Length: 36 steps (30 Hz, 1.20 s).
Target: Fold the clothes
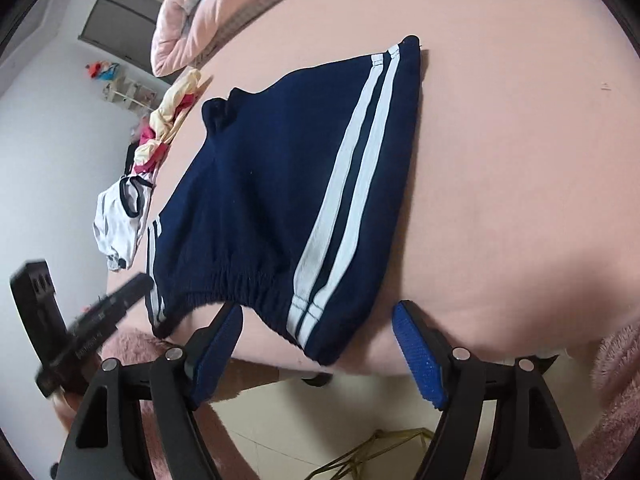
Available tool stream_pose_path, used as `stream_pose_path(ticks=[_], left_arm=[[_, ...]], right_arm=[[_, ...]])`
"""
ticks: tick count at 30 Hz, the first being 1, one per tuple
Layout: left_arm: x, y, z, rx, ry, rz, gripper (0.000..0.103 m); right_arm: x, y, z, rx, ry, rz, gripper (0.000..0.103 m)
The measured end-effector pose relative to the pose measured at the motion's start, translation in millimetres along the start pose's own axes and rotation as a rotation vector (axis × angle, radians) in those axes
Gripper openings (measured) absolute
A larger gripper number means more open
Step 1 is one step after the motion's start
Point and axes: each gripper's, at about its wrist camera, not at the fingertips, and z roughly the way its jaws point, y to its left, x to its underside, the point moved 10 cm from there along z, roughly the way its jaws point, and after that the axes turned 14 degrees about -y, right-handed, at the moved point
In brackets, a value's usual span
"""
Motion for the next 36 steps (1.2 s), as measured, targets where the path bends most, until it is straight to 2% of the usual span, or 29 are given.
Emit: stream_pose_path(ticks=[1,5,7,10,15,18,21,24,25,26,27,28,29,30,31,32,34,36], left_arm=[[6,-1,-1,-0.01,-0.004,-0.011,0.023],[24,4,-10,-0.053,-0.014,-0.047,0.023],[20,8,-13,-0.059,-0.036,-0.063,0.023],[9,15,-17,-0.027,-0.08,-0.126,0.023],[7,25,-19,0.026,-0.092,-0.214,0.023],[11,28,-18,0.051,-0.079,-0.243,0.023],[13,32,-16,0.062,-0.064,-0.272,0.023],[14,28,-14,0.11,-0.042,-0.3,0.023],[14,25,-14,0.135,-0.032,-0.309,0.023],[13,21,-15,0.165,-0.024,-0.316,0.024],[9,16,-17,0.203,-0.021,-0.321,0.029],[6,11,-18,0.24,-0.018,-0.327,0.04],[2,7,-20,0.274,-0.02,-0.337,0.043],[-3,4,-22,0.308,-0.027,-0.357,0.045],[-10,0,-23,0.346,-0.031,-0.379,0.045],[-15,-3,-22,0.367,-0.03,-0.391,0.045],[-20,-7,-16,0.362,-0.012,-0.381,0.045],[-18,-11,-6,0.35,0.032,-0.362,0.045]], right_arm=[[-3,-1,2,0.014,-0.004,-0.003,0.026],[-3,1,11,0.026,-0.008,-0.023,0.016],[-11,9,10,0.03,-0.022,-0.05,0.011],[-30,32,12,0.042,-0.053,-0.137,0.01],[-40,132,30,-0.031,-0.078,-0.336,0.01],[-29,181,51,-0.097,-0.054,-0.384,0.01],[-2,197,89,-0.101,0.03,-0.436,0.01],[39,172,133,-0.057,0.25,-0.388,0.014],[41,170,135,-0.069,0.263,-0.362,0.015],[33,175,124,-0.108,0.237,-0.34,0.016],[24,182,108,-0.152,0.208,-0.321,0.02],[17,188,95,-0.188,0.173,-0.307,0.028],[9,193,80,-0.225,0.124,-0.295,0.033],[0,197,61,-0.264,0.068,-0.281,0.044],[-4,197,48,-0.283,0.027,-0.274,0.049],[-7,189,41,-0.257,-0.006,-0.28,0.049],[-10,167,33,-0.164,-0.065,-0.306,0.049],[-3,138,42,-0.079,-0.06,-0.3,0.049]])
